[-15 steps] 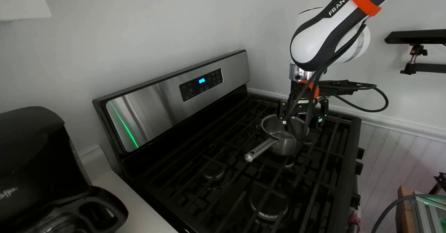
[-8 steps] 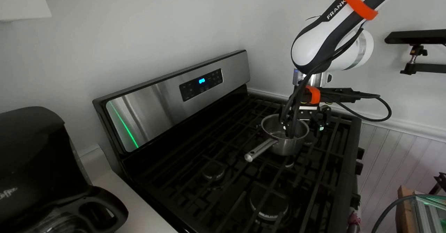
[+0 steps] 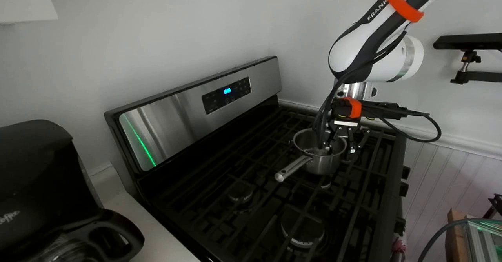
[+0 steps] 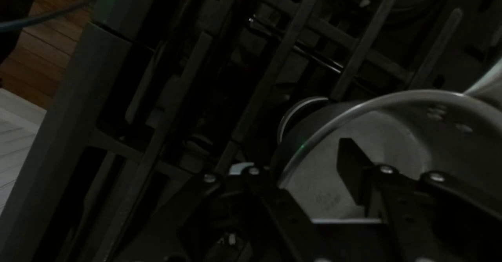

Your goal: Pick up the pot on the stove and put it on the front left plate of the stove

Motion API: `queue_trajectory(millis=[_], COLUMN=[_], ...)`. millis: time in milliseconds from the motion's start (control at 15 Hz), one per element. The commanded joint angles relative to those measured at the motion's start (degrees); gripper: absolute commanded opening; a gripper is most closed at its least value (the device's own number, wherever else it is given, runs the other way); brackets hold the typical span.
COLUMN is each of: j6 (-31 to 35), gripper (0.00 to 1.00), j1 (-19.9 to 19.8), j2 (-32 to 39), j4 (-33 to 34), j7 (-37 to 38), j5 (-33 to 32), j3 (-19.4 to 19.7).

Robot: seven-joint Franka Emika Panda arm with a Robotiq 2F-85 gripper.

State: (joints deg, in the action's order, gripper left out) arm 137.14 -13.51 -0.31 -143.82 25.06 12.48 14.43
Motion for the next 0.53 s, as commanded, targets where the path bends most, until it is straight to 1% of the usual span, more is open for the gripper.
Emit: queue_trajectory(millis=[0, 133, 200, 467], j6=[1.22, 1.06, 1.05, 1.23], gripper=[0.19, 0.05, 0.01, 0.01], j1=[-0.55, -0.66, -0.73, -0.84], j2=[0.01, 0.03, 0.01, 0.09], j4=[-0.39, -0.29, -0.28, -0.36], j7=[-2.1, -2.21, -2.38, -2.9], j5=[2.29, 2.35, 2.46, 2.43], j3=[0.23, 0.31, 0.33, 0.33])
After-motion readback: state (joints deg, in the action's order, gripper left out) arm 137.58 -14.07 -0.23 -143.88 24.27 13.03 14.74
